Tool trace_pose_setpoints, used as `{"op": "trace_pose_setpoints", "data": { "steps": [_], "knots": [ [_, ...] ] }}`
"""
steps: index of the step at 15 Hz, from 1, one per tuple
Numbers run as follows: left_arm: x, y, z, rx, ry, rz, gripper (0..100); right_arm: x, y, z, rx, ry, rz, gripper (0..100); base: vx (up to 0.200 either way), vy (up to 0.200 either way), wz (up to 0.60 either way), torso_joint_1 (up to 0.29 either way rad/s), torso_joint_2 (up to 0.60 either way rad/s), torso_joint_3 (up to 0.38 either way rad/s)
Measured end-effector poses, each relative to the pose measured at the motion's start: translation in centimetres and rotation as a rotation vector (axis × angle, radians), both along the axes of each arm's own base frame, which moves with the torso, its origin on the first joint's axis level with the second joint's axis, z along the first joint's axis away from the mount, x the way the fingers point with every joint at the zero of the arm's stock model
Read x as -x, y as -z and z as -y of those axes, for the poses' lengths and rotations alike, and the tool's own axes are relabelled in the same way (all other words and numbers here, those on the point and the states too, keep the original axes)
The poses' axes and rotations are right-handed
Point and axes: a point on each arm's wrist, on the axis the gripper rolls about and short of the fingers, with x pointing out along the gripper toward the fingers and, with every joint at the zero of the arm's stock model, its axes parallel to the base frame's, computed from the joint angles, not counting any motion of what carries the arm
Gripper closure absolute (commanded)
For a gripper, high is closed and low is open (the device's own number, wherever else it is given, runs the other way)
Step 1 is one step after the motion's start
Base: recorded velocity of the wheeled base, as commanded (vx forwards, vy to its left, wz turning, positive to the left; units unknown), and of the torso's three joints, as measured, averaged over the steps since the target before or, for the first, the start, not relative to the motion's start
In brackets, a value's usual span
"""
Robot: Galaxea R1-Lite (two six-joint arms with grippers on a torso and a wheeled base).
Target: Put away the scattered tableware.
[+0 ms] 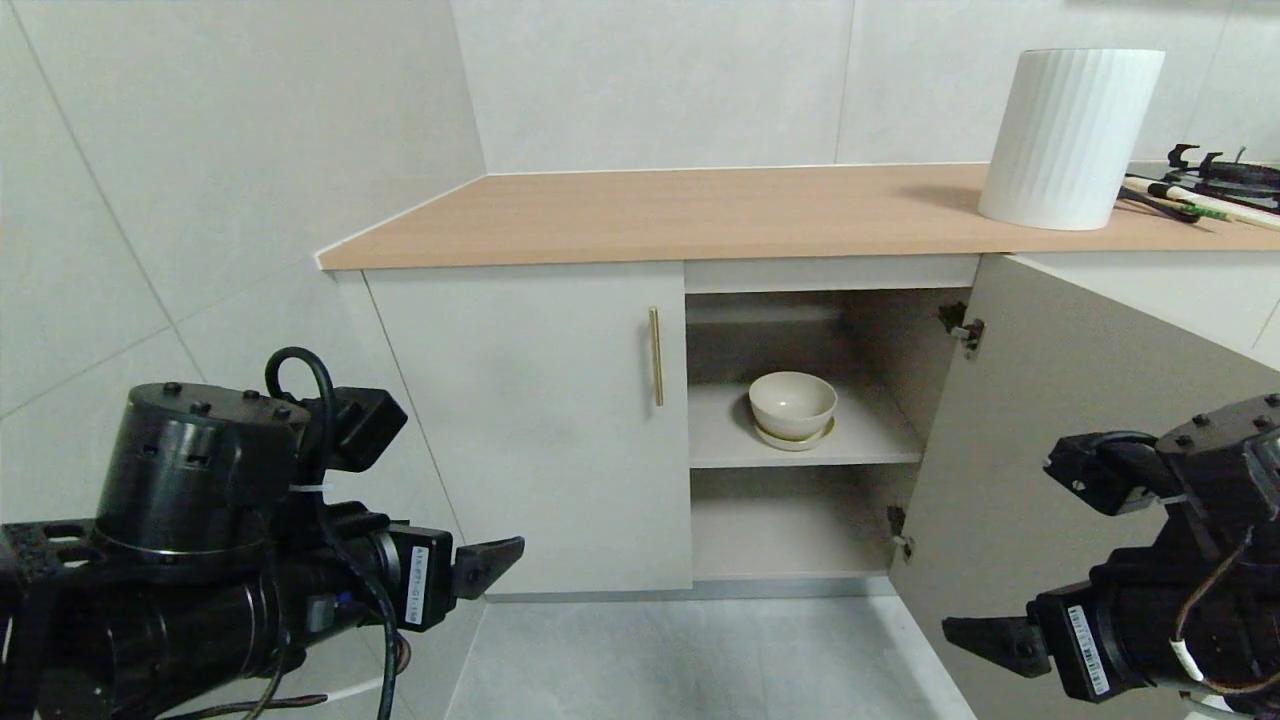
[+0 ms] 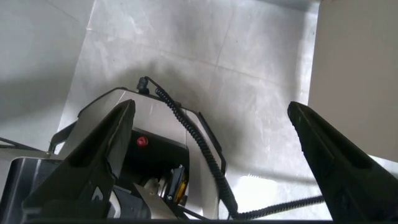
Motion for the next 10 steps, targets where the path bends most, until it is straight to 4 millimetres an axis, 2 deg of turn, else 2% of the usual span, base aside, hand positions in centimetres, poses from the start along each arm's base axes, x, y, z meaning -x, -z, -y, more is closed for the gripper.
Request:
{"op": "trace_pose_setpoints", "data": {
  "steps": [7,10],
  "knots": [
    [0.0,-0.1,0.0,0.0,0.001,0.003,0,0.7,0.1,0.2,0.028,-0.056,0.016,0,0.0,0.0,0.0,0.0,0.0,0.0],
    [0.0,0.0,0.0,-0.023,0.0,0.01,0,1.8,0.1,0.4,0.041,-0.112,-0.011,0,0.0,-0.2,0.0,-0.001,0.0,0.002]
  ]
}}
